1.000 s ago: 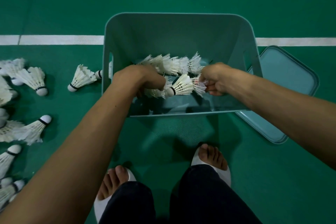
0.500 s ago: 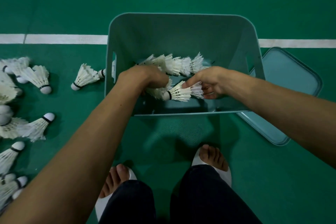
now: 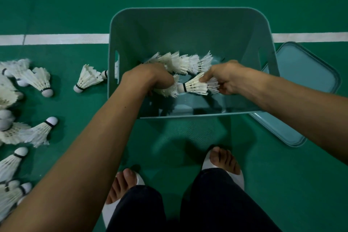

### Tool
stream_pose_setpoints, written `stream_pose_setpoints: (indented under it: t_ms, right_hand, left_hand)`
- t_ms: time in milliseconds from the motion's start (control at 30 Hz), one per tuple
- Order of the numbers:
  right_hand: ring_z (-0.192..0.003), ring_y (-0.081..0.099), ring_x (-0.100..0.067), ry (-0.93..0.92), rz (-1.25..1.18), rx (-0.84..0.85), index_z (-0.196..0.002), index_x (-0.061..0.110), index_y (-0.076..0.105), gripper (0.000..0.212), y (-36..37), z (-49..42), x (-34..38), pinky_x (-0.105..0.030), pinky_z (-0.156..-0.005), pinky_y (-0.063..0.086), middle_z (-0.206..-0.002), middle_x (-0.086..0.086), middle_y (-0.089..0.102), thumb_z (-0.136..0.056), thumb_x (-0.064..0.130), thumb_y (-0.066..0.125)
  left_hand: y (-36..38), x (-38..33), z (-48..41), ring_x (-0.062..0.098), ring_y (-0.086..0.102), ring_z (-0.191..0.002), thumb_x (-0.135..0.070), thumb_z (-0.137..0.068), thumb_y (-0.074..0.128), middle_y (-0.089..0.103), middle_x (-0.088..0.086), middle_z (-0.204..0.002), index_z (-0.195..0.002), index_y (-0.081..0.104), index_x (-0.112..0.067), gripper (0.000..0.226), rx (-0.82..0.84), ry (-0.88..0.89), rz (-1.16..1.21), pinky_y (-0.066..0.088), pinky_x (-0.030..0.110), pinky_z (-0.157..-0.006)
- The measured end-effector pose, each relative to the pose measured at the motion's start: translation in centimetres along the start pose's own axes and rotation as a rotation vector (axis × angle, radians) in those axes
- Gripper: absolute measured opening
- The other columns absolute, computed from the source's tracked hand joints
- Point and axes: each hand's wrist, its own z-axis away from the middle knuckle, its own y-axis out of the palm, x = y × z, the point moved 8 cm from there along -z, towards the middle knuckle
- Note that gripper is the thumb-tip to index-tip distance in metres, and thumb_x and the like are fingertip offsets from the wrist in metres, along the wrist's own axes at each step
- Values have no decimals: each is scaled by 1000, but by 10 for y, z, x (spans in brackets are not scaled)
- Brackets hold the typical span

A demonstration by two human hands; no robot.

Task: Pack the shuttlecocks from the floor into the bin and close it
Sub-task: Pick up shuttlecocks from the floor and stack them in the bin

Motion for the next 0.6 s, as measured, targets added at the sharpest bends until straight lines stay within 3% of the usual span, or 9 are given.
stream_pose_setpoints:
  t_ms: [100,200,267,333,400,500,600]
  right_hand:
    - [-44,60,-17,-1,1,4,-88,7,61,23,0,14,5,-12,-29,36,-92,-10,66,-79,-8,76]
    - [-25,52,-11,-37,-40,0,-87,4,60,22,0,23,13,-12,-28,34,-79,-9,59,-80,-10,74]
    - [-22,50,-10,-69,-78,-33,-99,2,62,29,3,21,17,-13,-28,34,-80,-11,61,-78,-12,76]
    - [-23,50,-10,-61,-58,-34,-99,4,64,31,12,14,16,-13,-30,34,-77,-9,62,-76,-10,79]
    - [-37,55,-9,18,37,77,-89,10,60,23,32,6,7,-16,-37,40,-74,-3,59,-81,0,78]
    - [-87,57,-18,163,107,237,-103,14,57,19,55,-5,-5,-28,-59,48,-101,-2,57,-90,11,71]
    - [-94,59,-21,212,5,280,-110,9,57,12,58,-13,-5,-35,-66,50,-110,-6,59,-98,9,56]
  left_hand:
    - [-5,-10,10,33,48,-140,-37,-108,40,40,10,-160,-153,41,-16,49,-36,60,5,41,46,-115]
    - [-7,-11,14,32,46,-142,-46,-108,39,42,9,-159,-152,44,-15,54,-60,70,7,39,44,-116]
    - [-7,-12,14,33,48,-140,-51,-106,39,46,11,-157,-151,46,-15,57,-69,67,5,41,45,-115]
    - [-7,-13,12,34,49,-139,-51,-107,39,48,11,-155,-150,47,-17,56,-77,76,-13,42,46,-114]
    - [-8,-12,10,34,55,-133,-49,-105,44,54,12,-149,-146,52,-17,53,-89,68,-44,47,44,-109]
    - [-6,-12,9,33,62,-120,-51,-102,50,60,13,-140,-143,55,-19,52,-106,64,-88,53,43,-101]
    - [-3,-17,8,35,58,-127,-48,-105,46,53,15,-148,-148,50,-20,51,-123,96,-142,49,43,-106]
